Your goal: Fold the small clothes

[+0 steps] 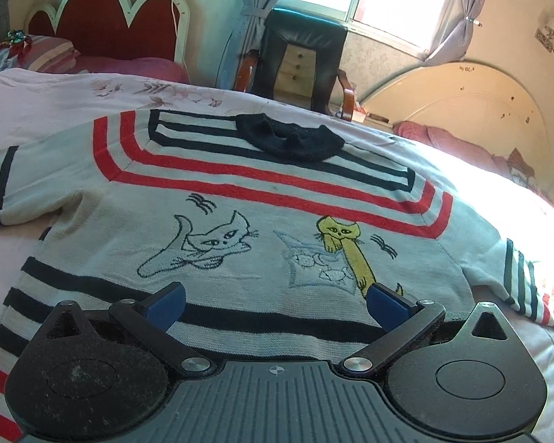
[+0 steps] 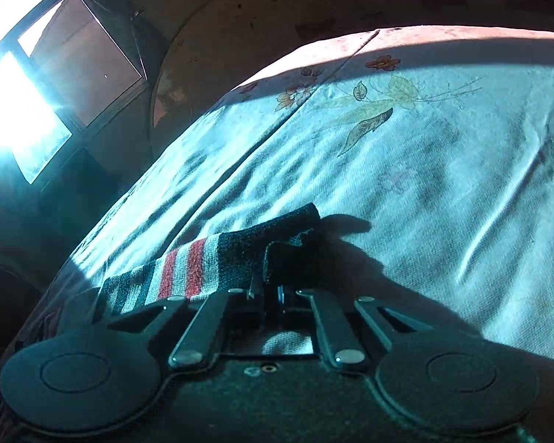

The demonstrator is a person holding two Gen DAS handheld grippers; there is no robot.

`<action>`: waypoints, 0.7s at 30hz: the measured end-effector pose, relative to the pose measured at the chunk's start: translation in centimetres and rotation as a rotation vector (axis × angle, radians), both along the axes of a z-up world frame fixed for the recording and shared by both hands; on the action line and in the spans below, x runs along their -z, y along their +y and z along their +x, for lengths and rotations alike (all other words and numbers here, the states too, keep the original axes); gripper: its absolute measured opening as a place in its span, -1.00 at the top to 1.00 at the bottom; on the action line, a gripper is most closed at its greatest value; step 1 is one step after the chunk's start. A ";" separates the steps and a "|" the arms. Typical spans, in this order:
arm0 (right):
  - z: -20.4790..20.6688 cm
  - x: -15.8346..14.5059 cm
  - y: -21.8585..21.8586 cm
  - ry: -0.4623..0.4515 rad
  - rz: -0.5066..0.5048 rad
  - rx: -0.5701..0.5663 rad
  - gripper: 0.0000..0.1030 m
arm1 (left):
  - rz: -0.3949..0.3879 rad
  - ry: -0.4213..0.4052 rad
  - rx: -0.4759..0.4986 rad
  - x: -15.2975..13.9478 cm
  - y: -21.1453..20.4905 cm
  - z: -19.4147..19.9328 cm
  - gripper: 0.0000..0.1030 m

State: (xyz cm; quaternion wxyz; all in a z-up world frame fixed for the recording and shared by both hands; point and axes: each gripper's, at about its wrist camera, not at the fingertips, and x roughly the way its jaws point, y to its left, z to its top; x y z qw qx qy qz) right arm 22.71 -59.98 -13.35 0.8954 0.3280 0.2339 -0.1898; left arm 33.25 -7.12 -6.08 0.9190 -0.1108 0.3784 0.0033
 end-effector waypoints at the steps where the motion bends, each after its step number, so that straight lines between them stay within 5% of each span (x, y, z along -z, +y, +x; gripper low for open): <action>1: 0.6 -0.8 0.9 -0.021 -0.018 -0.027 0.86 | 0.013 -0.003 -0.009 -0.1 0.6 0.2 -1.00; 9: 8.4 -5.4 16.3 -0.135 -0.137 -0.455 0.86 | -0.036 -0.054 -0.015 -0.8 6.8 2.0 -0.99; 15: 11.7 -4.9 31.0 -0.111 -0.146 -0.710 0.86 | -0.091 -0.071 -0.009 -0.3 11.9 2.6 -0.99; 21: 14.2 -2.9 41.4 -0.056 -0.144 -0.837 0.86 | -0.157 -0.071 0.006 1.0 16.1 3.3 -0.99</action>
